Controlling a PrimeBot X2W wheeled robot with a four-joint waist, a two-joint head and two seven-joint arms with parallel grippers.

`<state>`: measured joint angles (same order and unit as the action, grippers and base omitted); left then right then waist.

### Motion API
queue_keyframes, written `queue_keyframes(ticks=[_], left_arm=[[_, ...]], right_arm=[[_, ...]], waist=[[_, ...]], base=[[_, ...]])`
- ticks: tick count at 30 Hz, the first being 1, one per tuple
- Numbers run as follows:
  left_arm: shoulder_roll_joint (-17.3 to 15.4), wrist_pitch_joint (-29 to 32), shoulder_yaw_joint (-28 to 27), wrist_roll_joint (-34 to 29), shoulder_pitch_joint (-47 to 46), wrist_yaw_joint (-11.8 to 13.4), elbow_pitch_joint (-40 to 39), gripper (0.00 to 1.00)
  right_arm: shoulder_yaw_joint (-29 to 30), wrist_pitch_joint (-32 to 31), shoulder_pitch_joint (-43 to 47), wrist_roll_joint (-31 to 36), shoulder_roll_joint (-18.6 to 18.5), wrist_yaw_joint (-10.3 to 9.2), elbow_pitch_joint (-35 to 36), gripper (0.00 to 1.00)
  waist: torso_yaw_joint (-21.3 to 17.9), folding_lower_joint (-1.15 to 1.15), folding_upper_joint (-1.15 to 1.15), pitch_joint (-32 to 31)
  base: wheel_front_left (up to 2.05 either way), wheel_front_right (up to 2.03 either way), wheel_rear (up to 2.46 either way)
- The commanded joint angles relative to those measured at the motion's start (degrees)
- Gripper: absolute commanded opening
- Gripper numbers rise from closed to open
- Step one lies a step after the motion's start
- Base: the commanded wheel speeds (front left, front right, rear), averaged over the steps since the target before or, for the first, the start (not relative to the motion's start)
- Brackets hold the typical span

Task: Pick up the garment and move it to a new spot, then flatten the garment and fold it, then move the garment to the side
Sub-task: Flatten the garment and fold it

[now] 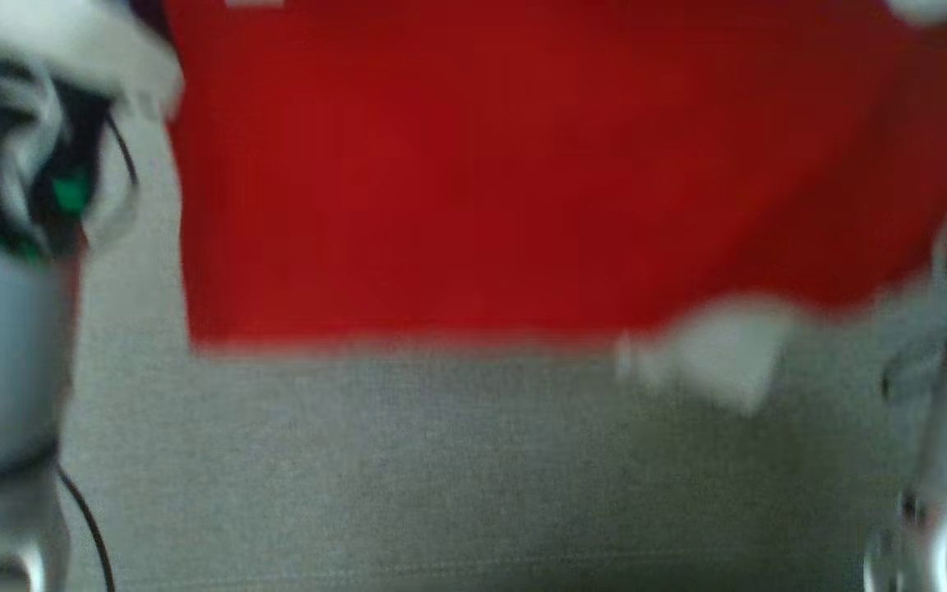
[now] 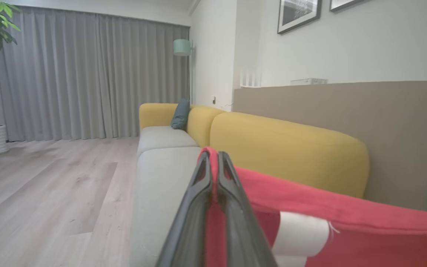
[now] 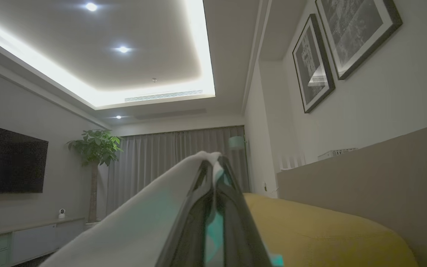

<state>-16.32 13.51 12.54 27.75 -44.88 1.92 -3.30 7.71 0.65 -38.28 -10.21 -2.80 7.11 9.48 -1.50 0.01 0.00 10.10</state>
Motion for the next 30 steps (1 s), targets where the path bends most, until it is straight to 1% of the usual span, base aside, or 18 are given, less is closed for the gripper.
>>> queue_keyframes(ticks=[1, 4, 8, 11, 13, 15, 17, 22, 24, 26, 30], left_arm=[[-2.76, -0.73, -1.7, -1.57, -7.72, -0.54, 1.81, 0.0], [-3.25, -3.58, -1.79, -4.45, -17.42, -0.63, 10.85, 0.0], [-4.18, -10.32, -1.05, -8.77, -28.47, -1.19, 21.8, 0.0], [-5.14, -17.15, -0.71, -11.49, -34.55, -1.5, 27.86, 0.0], [-5.3, -20.95, -0.64, -12.04, -36.81, -2.04, 31.59, 0.0], [-5.35, -23.81, -0.61, -12.05, -37.39, -2.64, 35.34, 0.0], [-5.11, -25.48, -0.73, -11.68, -36.55, -2.93, 38.42, 0.0], [-3.96, -27.91, -1.87, -9.45, -30.32, -4.31, 44.8, 0.0], [-3.23, -28.3, -2.73, -8.24, -27.66, -5.12, 45.67, 0.0], [-2.83, -28.4, -3.25, -7.65, -26.45, -5.49, 45.66, 0.0], [-1.17, -28.48, -6.28, -6.04, -21.13, -6.58, 41.49, 0.0]], right_arm=[[-2.16, 1.21, -7.62, 1.03, -0.12, 0.37, -1.81, 0.0], [-2.82, 5.36, -18.92, 2.59, -0.11, 0.37, -11.77, 0.0], [-2.68, 11.73, -31.64, 3.2, -0.1, 0.37, -24.68, 0.0], [-4.2, 13.66, -37.38, 1.01, -0.09, 0.37, -31.43, 0.0], [-6.37, 14.13, -38.63, -1.2, -0.09, 0.37, -34.26, 0.0], [-8.74, 14.28, -37.91, -3.11, -0.09, 0.37, -35.43, 0.0], [-10.8, 14.31, -35.63, -4.36, -0.09, 0.37, -34.91, 0.0], [-13.68, 14.33, -26.1, -6.45, -0.09, 0.37, -33.43, 0.0], [-13.79, 14.33, -22.35, -7.02, -0.09, 0.37, -32.03, 0.0], [-13.55, 14.33, -20.58, -7.2, -0.09, 0.37, -31.15, 0.0], [-12.57, 14.34, -13.75, -7.28, -0.09, 0.37, -26.85, 0.0]], waist=[[-1.05, -0.01, 0.0, 4.91], [-2.66, -0.01, 0.0, 8.04], [-5.11, -0.01, 0.0, 10.97], [-7.0, -0.01, 0.0, 13.95], [-7.86, -0.01, 0.0, 16.36], [-8.32, -0.01, 0.0, 18.9], [-8.45, -0.01, 0.0, 21.65], [-7.84, -0.01, 0.0, 25.25], [-7.32, -0.01, 0.0, 25.66], [-6.96, -0.01, 0.0, 25.71], [-5.53, -0.01, 0.0, 24.68]], base=[[0.0, 0.0, 0.0], [0.0, 0.0, 0.0], [0.0, 0.0, 0.0], [0.0, 0.0, 0.0], [0.0, 0.0, 0.0], [0.0, 0.0, 0.0], [0.0, 0.0, 0.0], [0.0, 0.0, 0.0], [0.0, 0.0, 0.0], [0.0, 0.0, 0.0], [0.0, 0.0, 0.0]])
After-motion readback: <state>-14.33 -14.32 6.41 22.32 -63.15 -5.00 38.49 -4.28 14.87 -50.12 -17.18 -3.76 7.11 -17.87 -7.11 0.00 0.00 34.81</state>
